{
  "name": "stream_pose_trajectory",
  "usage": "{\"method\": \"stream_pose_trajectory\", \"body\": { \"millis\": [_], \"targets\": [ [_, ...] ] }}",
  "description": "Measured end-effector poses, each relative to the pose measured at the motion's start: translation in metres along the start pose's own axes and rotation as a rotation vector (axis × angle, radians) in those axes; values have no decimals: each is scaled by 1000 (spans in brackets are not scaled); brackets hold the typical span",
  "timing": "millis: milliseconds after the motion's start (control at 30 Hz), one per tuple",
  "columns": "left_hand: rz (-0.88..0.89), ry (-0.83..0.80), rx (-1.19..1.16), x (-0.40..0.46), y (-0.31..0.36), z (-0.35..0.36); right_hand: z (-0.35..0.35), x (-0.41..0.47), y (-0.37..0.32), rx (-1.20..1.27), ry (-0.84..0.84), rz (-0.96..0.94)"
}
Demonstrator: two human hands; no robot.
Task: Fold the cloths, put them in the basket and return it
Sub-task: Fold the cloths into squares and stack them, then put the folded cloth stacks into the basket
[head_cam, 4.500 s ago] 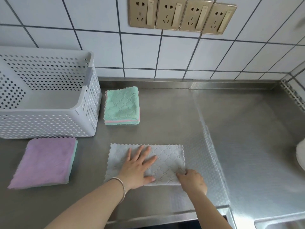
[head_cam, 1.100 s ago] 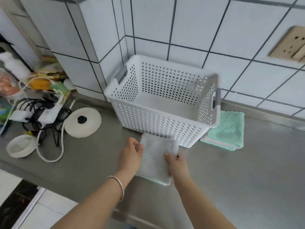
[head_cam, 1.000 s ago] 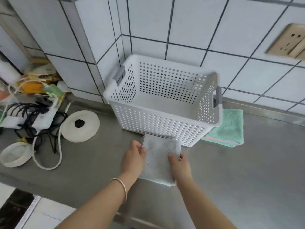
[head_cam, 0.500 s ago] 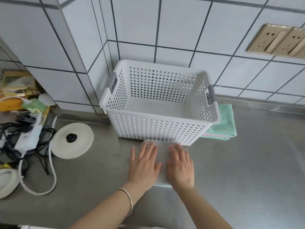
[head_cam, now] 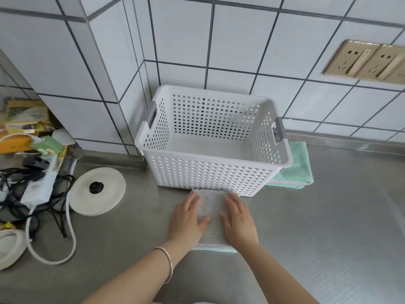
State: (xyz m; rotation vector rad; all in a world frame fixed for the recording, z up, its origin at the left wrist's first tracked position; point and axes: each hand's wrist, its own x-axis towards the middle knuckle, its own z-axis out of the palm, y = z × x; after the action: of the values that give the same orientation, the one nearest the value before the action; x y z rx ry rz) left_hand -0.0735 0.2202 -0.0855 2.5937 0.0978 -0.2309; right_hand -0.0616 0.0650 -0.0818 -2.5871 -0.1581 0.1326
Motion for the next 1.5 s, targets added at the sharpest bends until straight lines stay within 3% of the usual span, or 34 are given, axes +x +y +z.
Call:
{"method": "stream_pose_trajectory", "body": {
  "millis": [67,200,433,600,867,1133,1233,1400,1500],
  "targets": [
    [-159,137,-215,-4,1,-3,-5,-3,-3,151,133,176],
    [-511,6,-382,-5,2,-3,-1,3,1,499,-85,709],
    [-678,-241,-616,-2,1,-12,2,3,9,709,-289,846],
    [-681,-377,-792,-13,9,-35,-20,-13,5,955,-403,780],
    [-387,-506,-894,-40,33,-107,-98,-46,-36,1156,-412,497],
    [-160,-172,-918,-25,82,-198,-177,1,-94,1157,-272,130],
    [-142,-83,-980,-4,89,-222,-190,32,-109,1176,-227,91],
    [-271,-151,-1141,58,88,-254,-202,103,-130,1067,-172,148],
    [-368,-196,-1180,109,81,-258,-197,150,-125,1042,-250,230]
  ]
}}
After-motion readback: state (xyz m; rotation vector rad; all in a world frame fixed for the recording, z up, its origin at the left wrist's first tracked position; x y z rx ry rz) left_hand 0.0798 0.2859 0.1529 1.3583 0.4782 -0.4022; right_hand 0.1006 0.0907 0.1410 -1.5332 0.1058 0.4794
